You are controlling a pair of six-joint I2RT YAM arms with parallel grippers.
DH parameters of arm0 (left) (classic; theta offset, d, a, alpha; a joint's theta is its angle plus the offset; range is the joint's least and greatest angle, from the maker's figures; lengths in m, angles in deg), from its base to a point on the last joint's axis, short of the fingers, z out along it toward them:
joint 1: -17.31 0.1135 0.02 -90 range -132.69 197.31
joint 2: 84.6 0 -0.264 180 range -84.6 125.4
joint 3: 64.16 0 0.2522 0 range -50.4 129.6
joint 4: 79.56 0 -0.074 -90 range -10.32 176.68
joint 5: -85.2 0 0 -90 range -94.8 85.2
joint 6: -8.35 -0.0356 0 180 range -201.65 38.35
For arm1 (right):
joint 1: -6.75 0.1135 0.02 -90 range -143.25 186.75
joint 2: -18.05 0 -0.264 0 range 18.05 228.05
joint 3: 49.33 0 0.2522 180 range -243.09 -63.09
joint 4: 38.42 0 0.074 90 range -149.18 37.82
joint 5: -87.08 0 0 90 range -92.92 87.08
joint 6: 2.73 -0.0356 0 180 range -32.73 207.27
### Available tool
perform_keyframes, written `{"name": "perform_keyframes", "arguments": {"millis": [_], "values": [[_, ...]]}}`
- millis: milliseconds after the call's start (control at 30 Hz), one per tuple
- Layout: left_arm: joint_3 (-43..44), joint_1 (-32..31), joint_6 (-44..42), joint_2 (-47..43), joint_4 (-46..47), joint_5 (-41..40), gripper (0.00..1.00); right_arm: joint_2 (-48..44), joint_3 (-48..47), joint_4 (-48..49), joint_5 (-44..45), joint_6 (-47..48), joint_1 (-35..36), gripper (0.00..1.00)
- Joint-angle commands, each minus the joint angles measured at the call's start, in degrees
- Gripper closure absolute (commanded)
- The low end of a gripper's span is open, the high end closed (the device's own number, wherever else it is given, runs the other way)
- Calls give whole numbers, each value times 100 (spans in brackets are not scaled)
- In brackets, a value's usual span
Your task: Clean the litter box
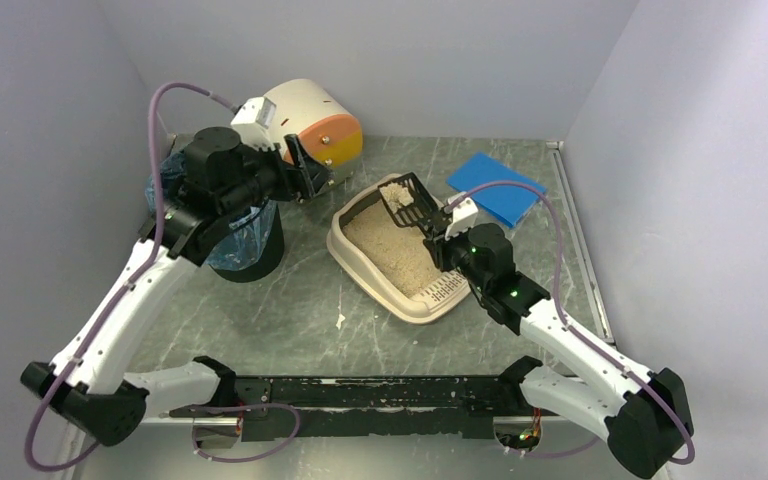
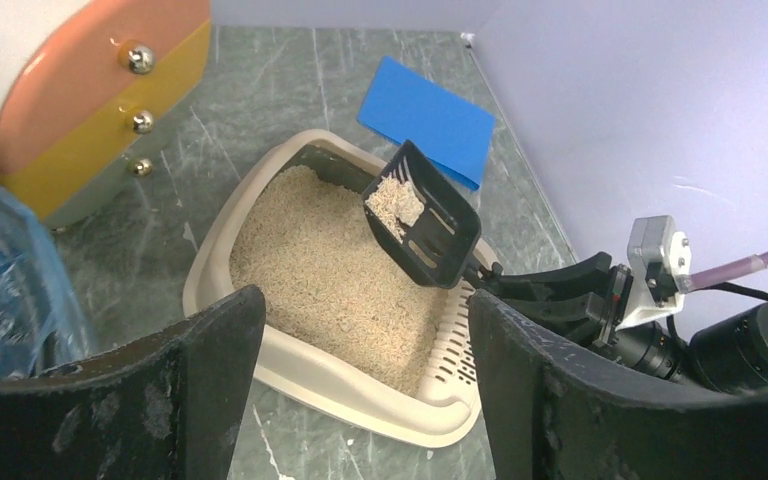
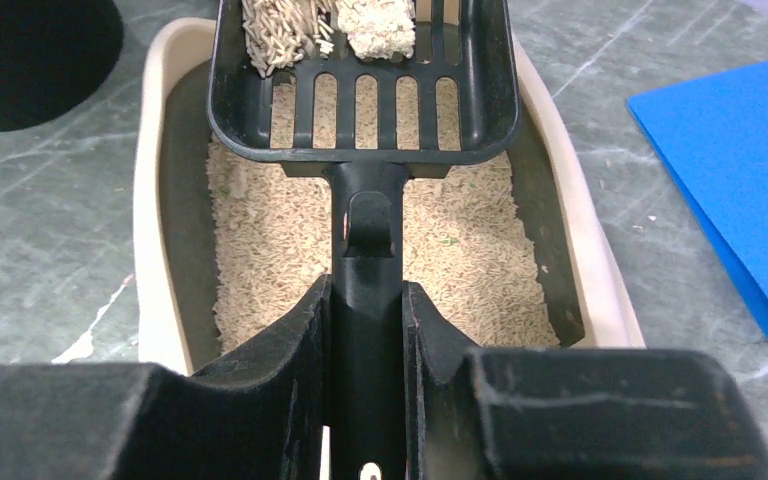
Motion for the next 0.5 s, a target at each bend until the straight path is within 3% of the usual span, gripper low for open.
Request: {"name": "perform_keyframes", "arguments": {"millis": [0, 133, 167, 200, 333, 467], "values": [[-106, 28, -176, -409, -208, -356, 19, -167, -105, 256, -318, -388, -65, 100], [-252, 28, -211, -698, -419, -525, 14, -188, -16, 337, -455, -606, -89, 100], [-289, 28, -218, -764, -471, -577, 3, -181, -11, 350, -593, -644, -93, 100], [-325, 28, -229, -834, -509, -613, 2, -175, -4, 366, -681, -704, -107, 100], [-408, 28, -288, -1067, -659, -710, 1, -28, -93, 256, -869, -609, -119, 100], [-425, 28, -320, -1247, -740, -711, 1, 354, -343, -448, -186, 315, -91, 100]]}}
